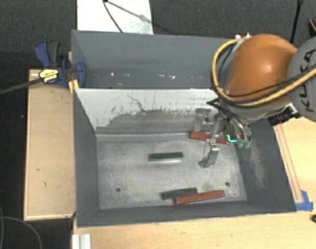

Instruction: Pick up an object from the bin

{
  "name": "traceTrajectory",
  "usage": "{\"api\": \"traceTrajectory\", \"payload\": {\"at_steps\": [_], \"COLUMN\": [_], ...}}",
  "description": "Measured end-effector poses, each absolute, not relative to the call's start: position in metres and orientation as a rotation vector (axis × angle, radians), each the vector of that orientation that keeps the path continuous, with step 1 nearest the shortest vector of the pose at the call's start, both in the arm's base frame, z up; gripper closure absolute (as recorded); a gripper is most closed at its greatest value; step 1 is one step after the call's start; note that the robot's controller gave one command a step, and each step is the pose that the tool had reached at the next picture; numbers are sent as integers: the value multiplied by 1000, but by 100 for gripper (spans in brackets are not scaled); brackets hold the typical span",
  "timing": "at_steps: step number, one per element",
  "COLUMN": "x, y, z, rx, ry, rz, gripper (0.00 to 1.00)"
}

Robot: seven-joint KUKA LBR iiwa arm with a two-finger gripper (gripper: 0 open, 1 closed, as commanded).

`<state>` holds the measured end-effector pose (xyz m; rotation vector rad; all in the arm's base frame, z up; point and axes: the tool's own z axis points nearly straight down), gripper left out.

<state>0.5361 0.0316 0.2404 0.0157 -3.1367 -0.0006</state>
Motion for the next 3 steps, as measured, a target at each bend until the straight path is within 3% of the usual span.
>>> {"api": "traceTrajectory", "payload": {"at_steps": [1,2,3], "x": [593,582,584], "y": [50,48,49], "z": [138,67,71], "rx": [-4,-2,-6], "ry": [-3139,-3137,-3144], "rz": [-2,-1,-2], "gripper": [0,0,100]}}
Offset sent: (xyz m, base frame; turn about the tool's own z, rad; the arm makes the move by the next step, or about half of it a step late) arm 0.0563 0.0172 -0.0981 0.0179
